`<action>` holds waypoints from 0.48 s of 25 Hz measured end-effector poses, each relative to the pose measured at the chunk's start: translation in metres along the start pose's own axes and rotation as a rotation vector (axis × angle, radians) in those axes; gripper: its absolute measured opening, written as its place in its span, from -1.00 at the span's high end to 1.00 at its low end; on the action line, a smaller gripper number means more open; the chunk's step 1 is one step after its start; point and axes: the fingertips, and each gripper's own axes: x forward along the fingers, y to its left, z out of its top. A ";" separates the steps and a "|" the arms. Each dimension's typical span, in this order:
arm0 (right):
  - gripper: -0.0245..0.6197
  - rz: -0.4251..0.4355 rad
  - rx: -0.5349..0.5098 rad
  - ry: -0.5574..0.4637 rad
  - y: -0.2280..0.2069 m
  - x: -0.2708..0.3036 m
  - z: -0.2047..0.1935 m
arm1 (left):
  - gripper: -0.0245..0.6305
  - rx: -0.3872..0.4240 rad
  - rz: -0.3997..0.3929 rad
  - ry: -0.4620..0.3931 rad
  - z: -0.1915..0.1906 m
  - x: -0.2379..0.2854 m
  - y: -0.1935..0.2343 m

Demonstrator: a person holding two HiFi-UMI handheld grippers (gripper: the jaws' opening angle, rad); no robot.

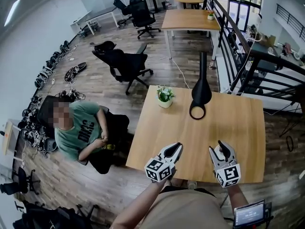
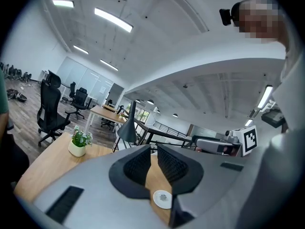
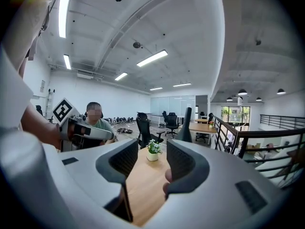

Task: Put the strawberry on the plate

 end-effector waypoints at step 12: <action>0.32 -0.036 0.004 0.048 0.007 0.006 -0.006 | 0.84 -0.003 -0.069 0.015 0.006 0.008 -0.002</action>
